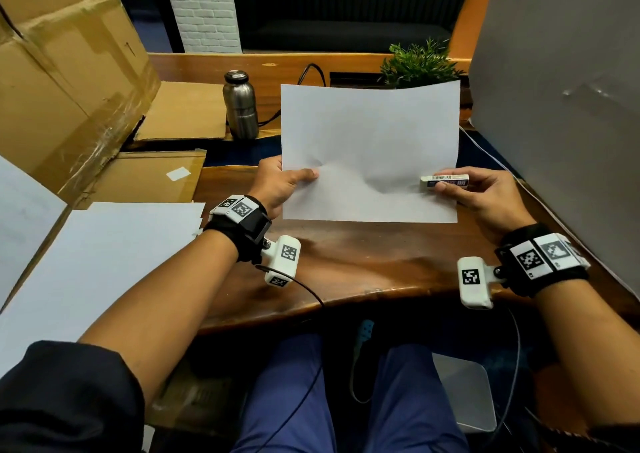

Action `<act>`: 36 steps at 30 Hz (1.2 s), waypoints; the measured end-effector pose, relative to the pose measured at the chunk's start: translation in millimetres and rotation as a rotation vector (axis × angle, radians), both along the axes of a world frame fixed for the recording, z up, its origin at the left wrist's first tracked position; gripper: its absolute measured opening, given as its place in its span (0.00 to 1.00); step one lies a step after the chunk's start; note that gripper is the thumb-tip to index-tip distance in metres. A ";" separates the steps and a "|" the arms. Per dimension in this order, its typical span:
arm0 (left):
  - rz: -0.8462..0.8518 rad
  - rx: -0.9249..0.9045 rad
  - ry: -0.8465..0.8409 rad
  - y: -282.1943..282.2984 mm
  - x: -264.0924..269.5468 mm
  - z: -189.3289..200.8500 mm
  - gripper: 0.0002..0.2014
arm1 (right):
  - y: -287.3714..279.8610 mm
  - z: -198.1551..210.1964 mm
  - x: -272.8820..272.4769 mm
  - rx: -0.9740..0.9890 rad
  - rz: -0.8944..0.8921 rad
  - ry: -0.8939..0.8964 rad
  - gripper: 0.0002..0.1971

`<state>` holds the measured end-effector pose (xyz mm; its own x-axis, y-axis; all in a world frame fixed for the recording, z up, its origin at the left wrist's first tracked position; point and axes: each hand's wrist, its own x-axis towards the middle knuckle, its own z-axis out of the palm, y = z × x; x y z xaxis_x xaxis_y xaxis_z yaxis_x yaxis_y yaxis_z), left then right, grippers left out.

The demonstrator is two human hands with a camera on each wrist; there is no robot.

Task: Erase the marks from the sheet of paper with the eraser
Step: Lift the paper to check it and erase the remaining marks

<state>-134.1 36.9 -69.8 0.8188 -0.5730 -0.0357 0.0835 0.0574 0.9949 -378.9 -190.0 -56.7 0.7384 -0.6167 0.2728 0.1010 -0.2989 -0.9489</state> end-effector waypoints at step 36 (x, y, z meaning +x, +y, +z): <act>-0.621 1.372 -0.867 27.1 32.3 -25.4 0.45 | 101.2 -25.9 171.7 -0.654 0.315 0.861 0.12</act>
